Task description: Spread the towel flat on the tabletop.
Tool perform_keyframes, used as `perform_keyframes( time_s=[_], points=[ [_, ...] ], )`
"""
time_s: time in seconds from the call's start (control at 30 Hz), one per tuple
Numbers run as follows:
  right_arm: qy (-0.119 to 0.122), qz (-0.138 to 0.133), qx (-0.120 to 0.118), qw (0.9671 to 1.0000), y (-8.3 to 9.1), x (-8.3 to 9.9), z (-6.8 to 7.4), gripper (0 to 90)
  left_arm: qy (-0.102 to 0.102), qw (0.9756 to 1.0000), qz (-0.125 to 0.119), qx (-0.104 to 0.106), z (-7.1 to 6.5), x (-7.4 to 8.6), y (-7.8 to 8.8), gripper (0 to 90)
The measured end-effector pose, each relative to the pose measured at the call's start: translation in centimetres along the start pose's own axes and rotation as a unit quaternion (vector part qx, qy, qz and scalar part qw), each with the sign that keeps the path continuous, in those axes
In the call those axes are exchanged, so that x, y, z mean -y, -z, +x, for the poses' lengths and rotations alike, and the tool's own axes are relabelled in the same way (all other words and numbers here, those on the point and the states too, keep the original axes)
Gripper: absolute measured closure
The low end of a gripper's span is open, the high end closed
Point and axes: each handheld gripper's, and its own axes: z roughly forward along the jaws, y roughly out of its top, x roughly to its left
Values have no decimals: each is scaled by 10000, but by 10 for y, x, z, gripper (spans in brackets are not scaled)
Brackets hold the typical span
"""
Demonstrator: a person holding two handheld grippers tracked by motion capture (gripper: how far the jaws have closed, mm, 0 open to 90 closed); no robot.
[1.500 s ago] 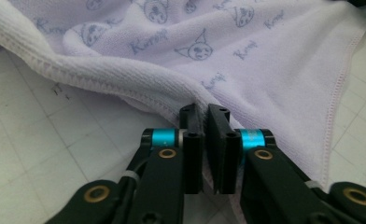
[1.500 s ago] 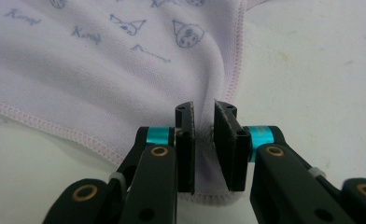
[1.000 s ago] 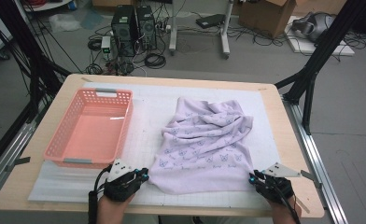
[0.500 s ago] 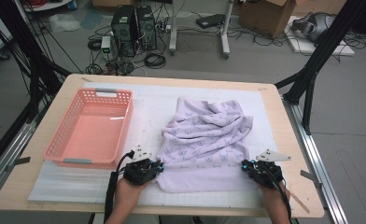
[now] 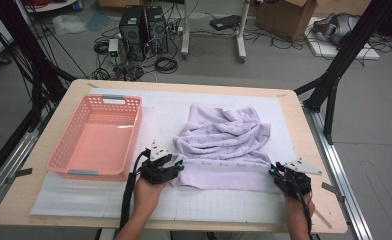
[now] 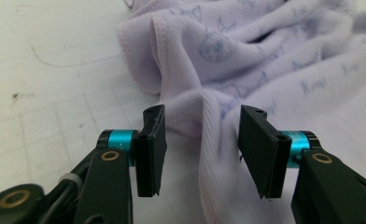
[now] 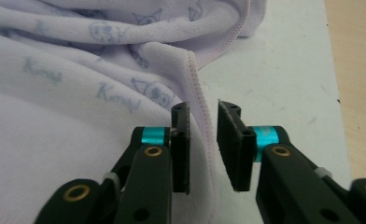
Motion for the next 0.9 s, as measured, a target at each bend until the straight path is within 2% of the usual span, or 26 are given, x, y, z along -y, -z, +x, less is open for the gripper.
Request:
perform_keyframes(
  time_s=[0.1,0.23,0.33,0.4,0.5,0.53,0.57,0.6,0.67,0.73,0.8,0.9],
  points=[
    [-122,-73,-196,9997,15,6,-6,689,2,10000,-48,62,3,12,17,490],
    [-118,-50,-286,9995,30,13,-9,663,20,9997,-143,218,2,25,39,525],
    [-106,54,-427,9990,37,19,-10,647,28,9987,48,512,-4,32,43,557],
    [-79,187,-467,9987,38,23,-8,633,31,9978,199,629,-9,34,39,588],
    [-31,315,-549,9980,37,27,-4,621,96,9973,474,558,-17,32,26,586],
    [1,348,-567,9978,36,28,-3,621,92,9979,452,455,-19,32,24,582],
    [20,386,-582,9976,35,28,-1,621,25,9984,474,307,-22,31,23,616],
    [80,489,-593,9970,33,29,0,632,-33,9987,458,235,-23,31,23,669],
    [-5,468,-673,9966,33,30,0,696,8,9984,469,328,-22,32,24,839],
    [-91,475,-862,9951,35,31,-1,841,-5,9984,500,279,-21,34,28,854],
    [-86,502,-887,9948,38,32,-1,862,62,9983,499,308,-19,38,37,856],
    [-74,552,-945,9940,48,37,0,866,89,9981,447,413,-18,50,58,856]
  ],
)
